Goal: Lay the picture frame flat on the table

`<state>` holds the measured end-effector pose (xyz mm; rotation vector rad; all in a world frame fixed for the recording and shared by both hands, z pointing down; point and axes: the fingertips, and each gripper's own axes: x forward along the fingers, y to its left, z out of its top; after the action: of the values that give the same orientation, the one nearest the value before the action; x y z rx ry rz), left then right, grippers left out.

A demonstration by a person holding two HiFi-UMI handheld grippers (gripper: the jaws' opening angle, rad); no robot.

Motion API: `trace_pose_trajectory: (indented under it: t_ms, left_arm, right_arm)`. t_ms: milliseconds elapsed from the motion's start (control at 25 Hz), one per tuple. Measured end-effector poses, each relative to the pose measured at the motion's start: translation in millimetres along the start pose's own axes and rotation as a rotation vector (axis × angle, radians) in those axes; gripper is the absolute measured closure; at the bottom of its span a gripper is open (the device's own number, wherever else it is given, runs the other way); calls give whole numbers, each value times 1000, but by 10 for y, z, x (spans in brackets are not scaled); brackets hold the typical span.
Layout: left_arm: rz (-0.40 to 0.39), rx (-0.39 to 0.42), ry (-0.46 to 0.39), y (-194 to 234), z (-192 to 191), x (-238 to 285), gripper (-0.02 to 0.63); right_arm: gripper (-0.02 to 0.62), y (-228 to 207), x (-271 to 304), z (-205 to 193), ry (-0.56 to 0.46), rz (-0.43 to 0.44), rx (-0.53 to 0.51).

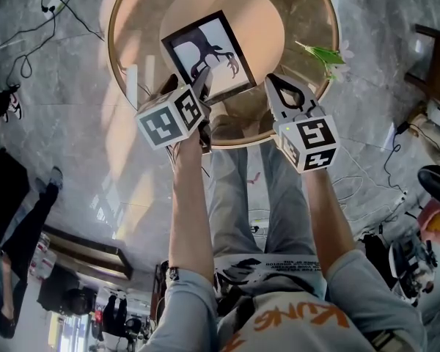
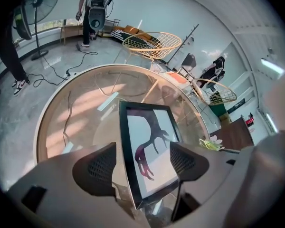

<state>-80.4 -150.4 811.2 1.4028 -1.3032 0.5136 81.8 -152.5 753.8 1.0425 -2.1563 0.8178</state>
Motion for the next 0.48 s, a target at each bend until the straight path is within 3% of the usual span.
trace_pose_trajectory:
  t_ms: [240, 480]
  left_arm:
    - [-12, 27, -88, -30, 137, -62, 265]
    - [-79, 57, -143, -205, 132, -115, 519]
  right_arm:
    - [597, 33, 40, 58, 1, 4, 38]
    - [597, 32, 73, 73, -1, 5, 49]
